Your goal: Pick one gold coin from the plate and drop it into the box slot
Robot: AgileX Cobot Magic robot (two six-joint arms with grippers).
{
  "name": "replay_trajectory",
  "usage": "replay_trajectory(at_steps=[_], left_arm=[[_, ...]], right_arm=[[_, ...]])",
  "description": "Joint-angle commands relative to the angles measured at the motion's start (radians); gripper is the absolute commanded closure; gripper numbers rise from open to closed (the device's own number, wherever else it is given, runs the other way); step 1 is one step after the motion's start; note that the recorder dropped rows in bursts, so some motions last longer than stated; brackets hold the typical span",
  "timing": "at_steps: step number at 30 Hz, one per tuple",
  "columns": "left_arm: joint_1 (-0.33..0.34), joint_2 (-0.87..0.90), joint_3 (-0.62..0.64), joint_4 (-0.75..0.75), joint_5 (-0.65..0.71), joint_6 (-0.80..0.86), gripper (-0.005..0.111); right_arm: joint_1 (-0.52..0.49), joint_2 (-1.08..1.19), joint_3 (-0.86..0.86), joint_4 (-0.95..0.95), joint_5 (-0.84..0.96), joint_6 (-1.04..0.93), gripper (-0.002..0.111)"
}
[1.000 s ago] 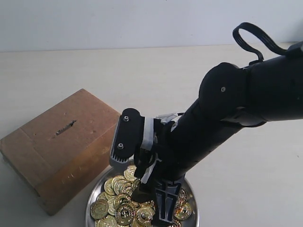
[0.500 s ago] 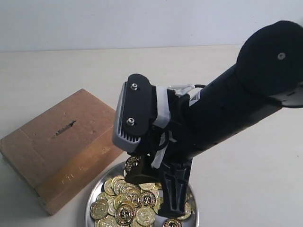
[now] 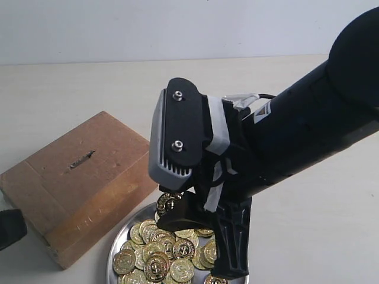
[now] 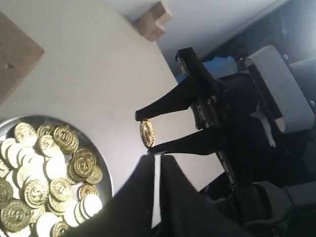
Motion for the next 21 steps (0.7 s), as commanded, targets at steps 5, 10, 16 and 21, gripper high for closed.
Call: replay_trajectory(at_steps=[5,10,16,21], left_arm=[[-0.419,1.124,-0.446,-0.283,0.103,0.495,0.087],[-0.417,1.124,-0.446,-0.237,0.157,0.538,0.107],[-0.276,1.044,-0.725,0.918,-0.169,0.159,0.107],[-0.276,1.063,-0.725,0.94,-0.168,0.087,0.107]], right_arm=[[0.002,-0.062,-0.002,0.008,-0.031,-0.029,0.079],[0.002,-0.062,-0.002,0.011,-0.087,-0.008,0.05],[0.002,-0.169,0.0,-0.273,0.065,0.471,0.108],[0.002,-0.169,0.0,-0.273,0.065,0.471,0.108]])
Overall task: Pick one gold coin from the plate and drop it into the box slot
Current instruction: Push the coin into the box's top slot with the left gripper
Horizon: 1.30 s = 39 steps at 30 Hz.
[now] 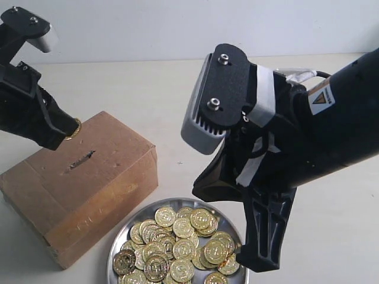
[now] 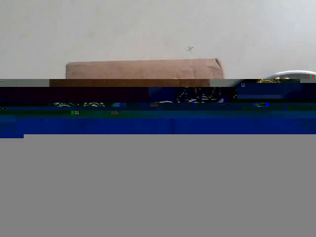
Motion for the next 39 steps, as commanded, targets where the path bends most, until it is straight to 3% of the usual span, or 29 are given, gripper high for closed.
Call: replay_trajectory(at_steps=[1,4,39], left_arm=[[-0.019,0.028,-0.004,0.07,-0.003,-0.063,0.107],[-0.049,0.03,0.008,0.099,-0.028,-0.095,0.107],[-0.049,0.165,0.008,0.094,-0.042,-0.139,0.107]], right_arm=[[0.002,-0.008,-0.002,-0.004,0.003,0.007,0.108],[0.002,-0.008,-0.002,-0.004,0.003,0.007,0.108],[0.002,-0.008,-0.002,-0.004,0.023,0.007,0.108]])
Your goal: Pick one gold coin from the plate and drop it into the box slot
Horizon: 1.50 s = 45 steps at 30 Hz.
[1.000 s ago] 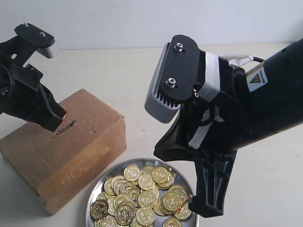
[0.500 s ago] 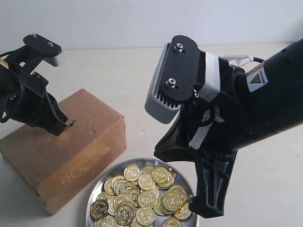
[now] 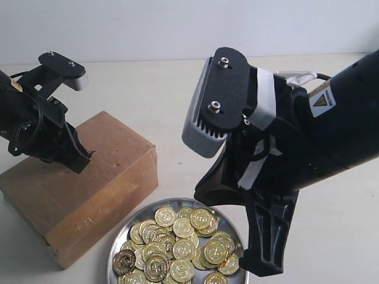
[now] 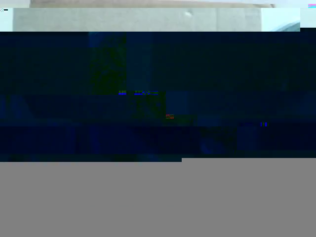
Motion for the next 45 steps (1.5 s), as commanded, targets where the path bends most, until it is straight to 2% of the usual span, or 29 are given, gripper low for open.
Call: replay_trajectory(at_steps=[1,5,6,8,9,11,12,13,15,20,21,24,29,37,45], left_arm=[[-0.005,-0.005,-0.008,-0.01,0.007,-0.008,0.107],[-0.005,-0.005,-0.008,-0.01,0.009,-0.008,0.105],[-0.005,-0.005,-0.008,-0.01,0.009,-0.008,0.089],[-0.005,-0.005,-0.008,-0.01,0.009,-0.008,0.077],[-0.005,-0.005,-0.008,-0.01,0.009,-0.012,0.067],[-0.005,-0.012,-0.008,-0.01,0.011,-0.015,0.056],[-0.005,-0.021,-0.008,-0.01,0.011,-0.015,0.055],[-0.005,-0.03,-0.008,-0.01,0.011,-0.015,0.056],[-0.005,-0.091,-0.021,-0.007,0.029,-0.015,0.063],[-0.005,-0.211,-0.068,-0.007,0.103,-0.015,0.106],[-0.005,-0.235,-0.074,-0.007,0.11,-0.021,0.107],[-0.005,-0.432,-0.082,-0.016,0.088,-0.02,0.107],[-0.005,-0.591,-0.082,-0.016,0.007,-0.02,0.107],[-0.005,-0.762,-0.082,-0.016,-0.005,-0.017,0.107],[-0.005,-0.815,-0.082,-0.016,-0.004,-0.015,0.107]], right_arm=[[0.002,-0.008,-0.002,-0.004,0.003,0.004,0.108],[0.002,-0.008,-0.002,-0.004,0.003,0.004,0.108],[0.002,-0.008,-0.002,-0.004,0.005,0.004,0.108],[0.002,-0.008,-0.002,-0.004,0.005,0.004,0.108],[0.002,-0.008,-0.002,-0.004,0.005,0.004,0.108],[0.002,-0.008,-0.002,-0.004,0.005,0.004,0.108],[0.002,-0.008,-0.002,-0.004,0.005,0.004,0.108],[0.002,-0.008,-0.002,-0.004,0.005,0.004,0.108],[0.002,-0.008,-0.002,-0.004,0.005,0.004,0.108],[0.002,-0.008,-0.002,-0.004,-0.031,0.002,0.108],[0.002,-0.01,-0.002,-0.004,-0.051,0.002,0.108],[0.002,-0.029,-0.002,0.038,-0.268,0.004,0.108],[0.002,-0.045,-0.002,0.122,-0.423,0.006,0.108],[0.002,-0.045,-0.002,0.126,-0.464,0.006,0.108],[0.002,-0.045,-0.002,0.126,-0.464,0.006,0.108]])
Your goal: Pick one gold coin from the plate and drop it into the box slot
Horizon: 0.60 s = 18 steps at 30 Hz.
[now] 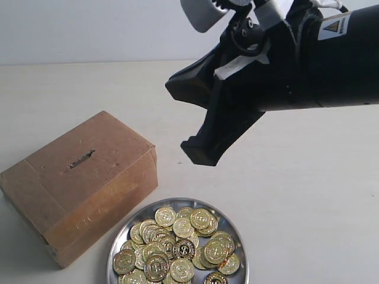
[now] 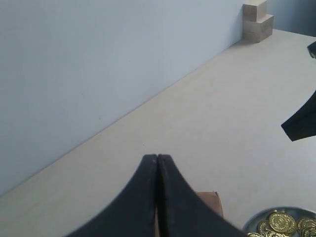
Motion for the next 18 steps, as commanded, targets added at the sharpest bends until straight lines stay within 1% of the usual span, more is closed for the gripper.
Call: replay_trajectory(at_steps=[1,8,10,12,15,18], left_arm=[[-0.005,-0.016,-0.005,-0.006,-0.01,-0.003,0.107],[-0.005,-0.018,-0.005,-0.008,0.0,-0.003,0.107],[0.004,-0.03,-0.005,-0.006,0.0,-0.003,0.107],[0.033,-0.048,-0.005,-0.016,0.002,-0.003,0.107],[0.091,-0.09,-0.005,-0.022,0.004,-0.003,0.107],[0.144,-0.14,-0.005,-0.022,0.004,-0.003,0.107]], right_arm=[[0.002,-0.007,-0.002,0.004,-0.014,0.003,0.108],[0.002,-0.023,-0.002,0.004,-0.011,0.003,0.108],[0.002,-0.047,-0.002,0.007,-0.01,0.003,0.108],[-0.01,-0.076,-0.002,0.007,-0.01,0.003,0.108],[-0.056,-0.146,-0.002,0.007,-0.005,0.003,0.108],[-0.143,-0.226,-0.002,0.007,-0.005,0.003,0.108]])
